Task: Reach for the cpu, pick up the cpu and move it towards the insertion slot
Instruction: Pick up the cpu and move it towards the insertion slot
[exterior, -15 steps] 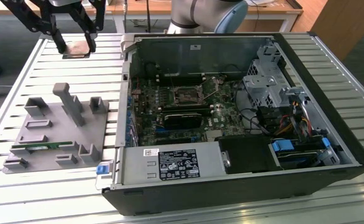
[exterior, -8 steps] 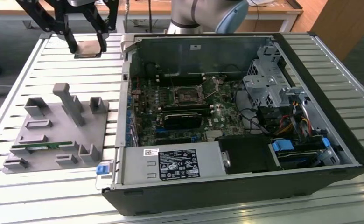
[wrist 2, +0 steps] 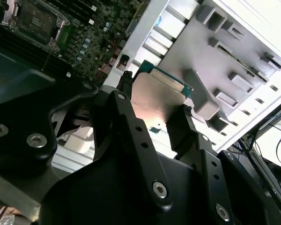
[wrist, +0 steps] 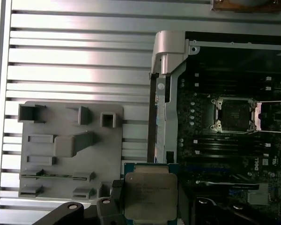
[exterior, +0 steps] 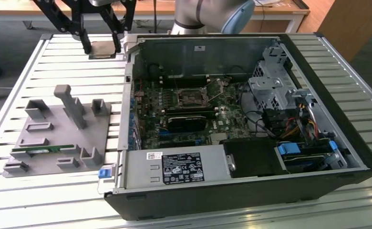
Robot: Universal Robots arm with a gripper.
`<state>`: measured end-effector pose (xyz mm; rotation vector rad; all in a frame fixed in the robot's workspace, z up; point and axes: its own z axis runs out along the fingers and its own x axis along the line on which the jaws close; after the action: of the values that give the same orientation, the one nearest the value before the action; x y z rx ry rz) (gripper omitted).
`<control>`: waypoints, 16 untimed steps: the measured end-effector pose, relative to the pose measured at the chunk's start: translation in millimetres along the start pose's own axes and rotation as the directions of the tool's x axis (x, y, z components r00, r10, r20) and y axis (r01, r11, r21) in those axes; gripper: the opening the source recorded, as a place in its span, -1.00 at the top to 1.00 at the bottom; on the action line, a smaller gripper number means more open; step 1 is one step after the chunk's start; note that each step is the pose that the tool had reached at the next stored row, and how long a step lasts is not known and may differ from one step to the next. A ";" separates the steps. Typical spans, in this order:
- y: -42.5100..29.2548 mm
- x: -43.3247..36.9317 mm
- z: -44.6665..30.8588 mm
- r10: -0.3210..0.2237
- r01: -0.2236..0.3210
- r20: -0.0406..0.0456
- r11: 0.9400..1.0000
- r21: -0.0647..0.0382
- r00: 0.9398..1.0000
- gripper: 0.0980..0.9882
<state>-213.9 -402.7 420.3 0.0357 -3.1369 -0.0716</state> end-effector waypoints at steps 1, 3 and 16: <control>0.0 -2.6 0.0 0.000 0.000 0.000 1.000 0.000 1.000 0.00; -0.1 -7.2 -0.1 0.000 0.000 0.000 1.000 0.000 1.000 0.00; 0.2 -33.9 -0.1 0.000 0.000 0.000 1.000 0.000 1.000 0.00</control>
<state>-180.0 -401.8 420.4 0.0365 -3.1368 -0.0715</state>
